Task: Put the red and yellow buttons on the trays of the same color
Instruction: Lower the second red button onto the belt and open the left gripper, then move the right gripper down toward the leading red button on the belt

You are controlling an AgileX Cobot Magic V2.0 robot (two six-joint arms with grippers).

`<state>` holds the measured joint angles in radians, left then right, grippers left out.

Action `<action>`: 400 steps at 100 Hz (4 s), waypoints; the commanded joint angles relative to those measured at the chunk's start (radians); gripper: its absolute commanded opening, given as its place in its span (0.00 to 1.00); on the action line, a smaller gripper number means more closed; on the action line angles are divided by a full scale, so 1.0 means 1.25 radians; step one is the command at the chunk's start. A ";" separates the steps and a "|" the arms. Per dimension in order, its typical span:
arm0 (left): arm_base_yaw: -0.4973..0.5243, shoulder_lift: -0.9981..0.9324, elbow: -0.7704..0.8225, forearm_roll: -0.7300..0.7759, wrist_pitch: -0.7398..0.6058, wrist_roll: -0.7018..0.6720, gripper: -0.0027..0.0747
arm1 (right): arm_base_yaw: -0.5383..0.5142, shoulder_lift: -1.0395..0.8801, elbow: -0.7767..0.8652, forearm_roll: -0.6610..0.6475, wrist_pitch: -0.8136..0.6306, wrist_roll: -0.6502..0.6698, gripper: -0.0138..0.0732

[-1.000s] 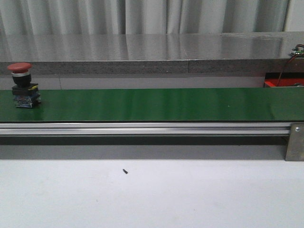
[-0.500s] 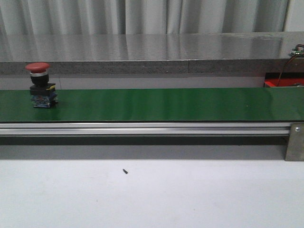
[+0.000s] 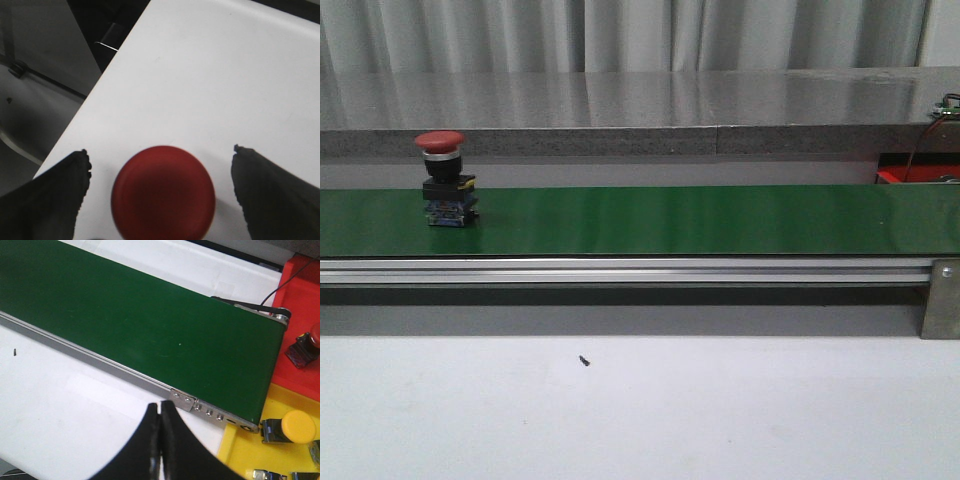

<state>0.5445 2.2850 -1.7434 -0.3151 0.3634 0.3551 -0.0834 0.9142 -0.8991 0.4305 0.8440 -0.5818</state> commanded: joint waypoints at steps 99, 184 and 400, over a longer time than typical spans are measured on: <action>-0.029 -0.318 0.011 -0.100 0.201 0.000 0.13 | 0.000 -0.004 -0.020 0.014 -0.028 -0.006 0.05; -0.272 -0.524 0.417 -0.125 0.063 0.045 0.13 | 0.000 -0.004 -0.020 0.022 -0.002 -0.006 0.05; -0.361 -1.503 0.970 -0.187 0.082 0.112 0.01 | 0.000 0.023 -0.024 0.079 -0.057 0.006 0.89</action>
<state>0.1022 0.4003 -0.5105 -0.5196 0.5384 0.4968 -0.0834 0.9229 -0.8991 0.4892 0.8585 -0.5755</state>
